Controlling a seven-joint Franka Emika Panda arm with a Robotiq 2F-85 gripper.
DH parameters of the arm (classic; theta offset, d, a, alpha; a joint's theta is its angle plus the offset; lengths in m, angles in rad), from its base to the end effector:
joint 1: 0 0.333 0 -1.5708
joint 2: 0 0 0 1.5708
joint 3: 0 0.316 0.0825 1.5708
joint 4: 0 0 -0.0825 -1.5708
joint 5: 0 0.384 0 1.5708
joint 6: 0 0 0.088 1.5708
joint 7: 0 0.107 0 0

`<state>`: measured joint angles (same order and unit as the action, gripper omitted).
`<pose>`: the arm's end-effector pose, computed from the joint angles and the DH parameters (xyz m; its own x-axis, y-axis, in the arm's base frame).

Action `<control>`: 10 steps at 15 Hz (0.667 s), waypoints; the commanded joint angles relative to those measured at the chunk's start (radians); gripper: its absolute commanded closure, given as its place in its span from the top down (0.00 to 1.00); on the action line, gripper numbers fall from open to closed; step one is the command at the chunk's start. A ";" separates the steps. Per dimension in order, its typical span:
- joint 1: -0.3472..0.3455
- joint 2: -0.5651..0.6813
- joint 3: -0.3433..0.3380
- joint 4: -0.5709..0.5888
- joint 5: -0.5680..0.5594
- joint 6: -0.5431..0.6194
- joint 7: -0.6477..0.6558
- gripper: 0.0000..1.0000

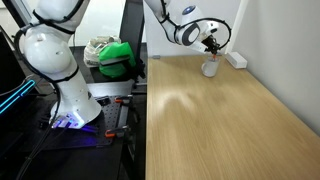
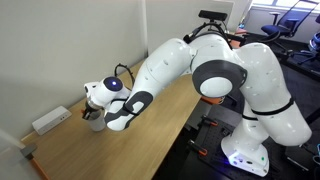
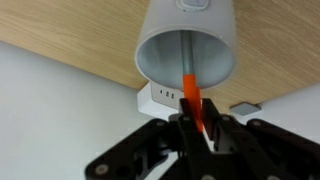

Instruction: Remove the marker from the mug cup

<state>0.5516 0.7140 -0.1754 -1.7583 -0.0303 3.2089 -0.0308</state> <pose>0.6512 0.2827 0.2533 0.6148 0.4243 0.6648 0.4433 -0.8831 0.1536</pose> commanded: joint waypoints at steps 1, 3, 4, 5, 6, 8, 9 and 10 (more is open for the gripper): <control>0.074 -0.048 -0.075 -0.072 0.012 0.053 0.026 0.04; 0.112 -0.056 -0.113 -0.089 0.023 0.074 0.025 0.04; 0.140 -0.060 -0.140 -0.095 0.031 0.082 0.029 0.04; 0.150 -0.066 -0.150 -0.106 0.034 0.093 0.023 0.04; 0.176 -0.069 -0.173 -0.112 0.041 0.097 0.025 0.04; 0.210 -0.077 -0.205 -0.128 0.054 0.113 0.021 0.04; 0.229 -0.080 -0.223 -0.136 0.062 0.123 0.020 0.04; 0.251 -0.082 -0.244 -0.142 0.073 0.129 0.021 0.04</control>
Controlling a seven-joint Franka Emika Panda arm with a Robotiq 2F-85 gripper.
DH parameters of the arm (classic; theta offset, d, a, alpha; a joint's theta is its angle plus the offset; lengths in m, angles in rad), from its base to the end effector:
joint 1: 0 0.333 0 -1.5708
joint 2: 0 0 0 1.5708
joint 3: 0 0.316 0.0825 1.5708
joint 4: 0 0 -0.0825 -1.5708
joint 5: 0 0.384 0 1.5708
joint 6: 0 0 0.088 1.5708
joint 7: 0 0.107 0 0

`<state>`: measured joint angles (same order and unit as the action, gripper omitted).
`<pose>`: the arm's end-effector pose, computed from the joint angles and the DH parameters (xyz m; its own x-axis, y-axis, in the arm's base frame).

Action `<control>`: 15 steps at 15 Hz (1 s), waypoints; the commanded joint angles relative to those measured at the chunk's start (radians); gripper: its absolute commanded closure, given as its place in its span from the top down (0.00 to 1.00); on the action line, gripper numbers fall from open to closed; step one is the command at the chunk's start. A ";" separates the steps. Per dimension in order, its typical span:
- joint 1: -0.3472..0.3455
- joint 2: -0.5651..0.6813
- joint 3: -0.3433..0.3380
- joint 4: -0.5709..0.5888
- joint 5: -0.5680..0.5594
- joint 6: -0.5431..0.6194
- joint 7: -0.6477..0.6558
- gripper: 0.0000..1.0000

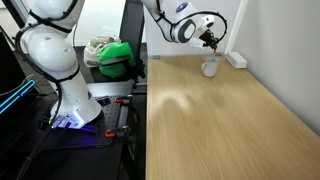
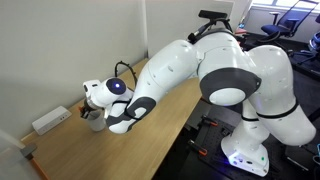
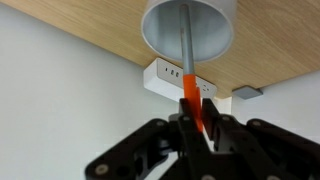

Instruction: Remove the marker from the mug cup

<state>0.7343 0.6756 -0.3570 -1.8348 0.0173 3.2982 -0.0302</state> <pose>0.6320 0.2902 0.2772 0.5392 0.4528 0.7101 0.4305 -0.8729 0.2297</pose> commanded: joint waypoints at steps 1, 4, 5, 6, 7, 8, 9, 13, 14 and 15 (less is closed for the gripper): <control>0.091 -0.044 -0.083 -0.072 0.036 0.049 0.020 0.04; 0.139 -0.052 -0.126 -0.096 0.063 0.089 0.012 0.04; 0.156 -0.052 -0.140 -0.102 0.075 0.103 0.011 0.04; 0.167 -0.052 -0.152 -0.111 0.082 0.125 0.008 0.04; 0.183 -0.053 -0.165 -0.115 0.093 0.141 0.007 0.04; 0.189 -0.056 -0.170 -0.123 0.100 0.161 0.003 0.04; 0.203 -0.054 -0.181 -0.125 0.112 0.176 0.003 0.04; 0.237 -0.054 -0.217 -0.089 0.132 0.161 0.001 0.04; 0.253 -0.054 -0.233 -0.084 0.142 0.161 0.002 0.04; 0.264 -0.057 -0.246 -0.082 0.148 0.161 0.001 0.04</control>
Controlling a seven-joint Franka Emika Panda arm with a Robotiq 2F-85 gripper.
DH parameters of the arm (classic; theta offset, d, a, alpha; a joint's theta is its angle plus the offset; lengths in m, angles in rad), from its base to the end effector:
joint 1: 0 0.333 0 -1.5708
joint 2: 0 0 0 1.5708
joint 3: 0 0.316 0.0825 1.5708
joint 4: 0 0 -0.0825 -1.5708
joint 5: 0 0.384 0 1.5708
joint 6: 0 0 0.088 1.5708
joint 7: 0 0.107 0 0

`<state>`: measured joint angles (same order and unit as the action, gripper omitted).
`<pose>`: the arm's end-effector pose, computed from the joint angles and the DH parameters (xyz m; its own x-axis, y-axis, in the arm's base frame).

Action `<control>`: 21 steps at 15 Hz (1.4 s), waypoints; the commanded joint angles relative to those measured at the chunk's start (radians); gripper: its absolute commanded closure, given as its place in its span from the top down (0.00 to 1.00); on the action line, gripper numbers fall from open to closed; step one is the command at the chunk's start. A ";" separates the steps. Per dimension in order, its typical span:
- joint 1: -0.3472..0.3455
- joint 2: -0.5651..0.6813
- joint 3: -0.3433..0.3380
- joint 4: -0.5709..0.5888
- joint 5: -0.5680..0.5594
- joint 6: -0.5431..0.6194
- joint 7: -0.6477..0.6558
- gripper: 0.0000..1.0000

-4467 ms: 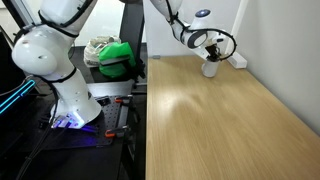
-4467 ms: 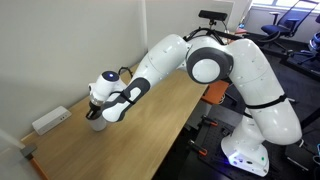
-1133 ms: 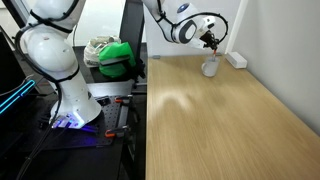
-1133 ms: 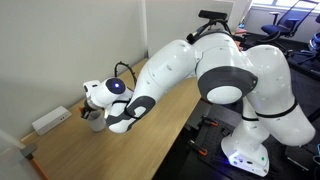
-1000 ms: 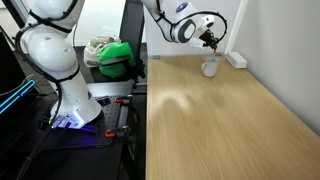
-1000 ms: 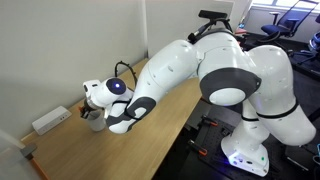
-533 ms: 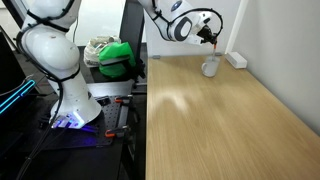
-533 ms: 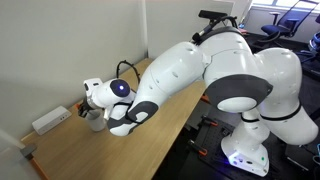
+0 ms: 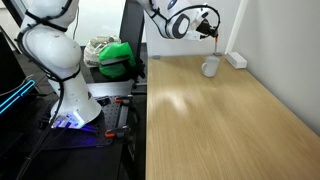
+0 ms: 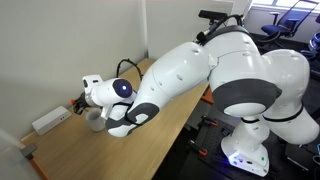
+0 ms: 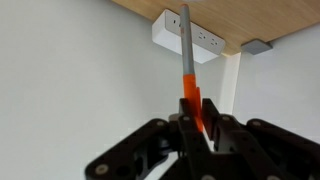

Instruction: Remove the marker from the mug cup

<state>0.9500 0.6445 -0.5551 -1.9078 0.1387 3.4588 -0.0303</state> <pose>0.6084 0.3012 0.3229 0.4078 0.4058 0.8180 0.3712 -0.8921 0.2575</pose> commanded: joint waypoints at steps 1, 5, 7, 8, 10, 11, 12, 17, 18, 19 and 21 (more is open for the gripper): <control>0.062 -0.029 -0.063 -0.007 0.034 0.000 0.002 0.04; 0.119 -0.039 -0.129 -0.005 0.071 0.000 0.009 0.04; 0.145 -0.048 -0.166 -0.008 0.092 0.000 0.013 0.04; 0.165 -0.048 -0.189 -0.008 0.109 0.000 0.015 0.04; 0.206 -0.043 -0.246 -0.010 0.147 0.000 0.019 0.04; 0.225 -0.041 -0.271 -0.011 0.166 0.000 0.022 0.04; 0.252 -0.037 -0.305 -0.015 0.190 0.000 0.023 0.04; 0.365 -0.023 -0.450 -0.035 0.296 -0.002 0.040 0.04; 0.373 -0.028 -0.456 -0.036 0.333 -0.002 0.016 0.04; 0.382 -0.034 -0.467 -0.041 0.344 -0.002 0.020 0.04; 0.399 -0.037 -0.487 -0.044 0.374 -0.002 0.029 0.04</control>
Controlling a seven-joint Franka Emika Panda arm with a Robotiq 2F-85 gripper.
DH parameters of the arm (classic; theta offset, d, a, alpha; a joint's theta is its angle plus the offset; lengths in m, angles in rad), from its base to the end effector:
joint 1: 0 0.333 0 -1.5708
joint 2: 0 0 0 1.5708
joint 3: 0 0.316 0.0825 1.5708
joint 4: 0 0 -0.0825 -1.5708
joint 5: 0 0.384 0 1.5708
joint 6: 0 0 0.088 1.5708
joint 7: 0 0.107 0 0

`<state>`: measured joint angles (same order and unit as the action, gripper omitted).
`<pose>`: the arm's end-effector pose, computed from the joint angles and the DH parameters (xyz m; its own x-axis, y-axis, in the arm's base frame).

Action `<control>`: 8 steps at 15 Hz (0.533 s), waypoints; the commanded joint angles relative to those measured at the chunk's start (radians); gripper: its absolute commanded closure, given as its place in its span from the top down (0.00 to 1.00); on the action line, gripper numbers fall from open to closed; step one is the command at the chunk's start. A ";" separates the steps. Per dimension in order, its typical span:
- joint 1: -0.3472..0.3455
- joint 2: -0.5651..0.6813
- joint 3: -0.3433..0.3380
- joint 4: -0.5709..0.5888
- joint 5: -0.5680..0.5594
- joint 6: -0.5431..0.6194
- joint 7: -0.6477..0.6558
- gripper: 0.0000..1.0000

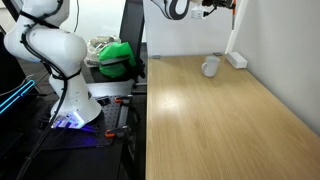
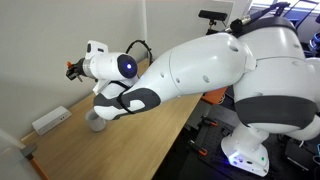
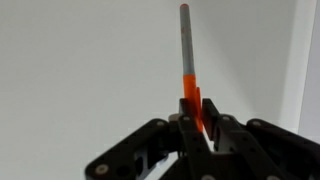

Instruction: Remove the marker from the mug cup

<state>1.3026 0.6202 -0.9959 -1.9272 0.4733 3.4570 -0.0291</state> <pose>0.6040 0.2606 0.4458 0.2890 0.1868 0.9389 0.1009 -0.9813 0.1642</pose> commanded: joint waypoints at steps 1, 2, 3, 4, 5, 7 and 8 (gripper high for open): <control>0.044 -0.022 -0.047 -0.024 0.045 0.000 0.031 0.04; 0.046 -0.029 -0.050 -0.024 0.051 0.000 0.033 0.04; 0.042 -0.037 -0.049 -0.021 0.052 0.000 0.040 0.04; 0.043 -0.038 -0.053 -0.021 0.058 0.000 0.053 0.04; 0.038 -0.046 -0.053 -0.019 0.057 0.000 0.063 0.04; 0.031 -0.055 -0.055 -0.017 0.058 0.000 0.081 0.04; 0.026 -0.064 -0.054 -0.016 0.057 0.000 0.089 0.04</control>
<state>1.3200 0.6028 -1.0410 -1.9293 0.5175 3.4570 0.0415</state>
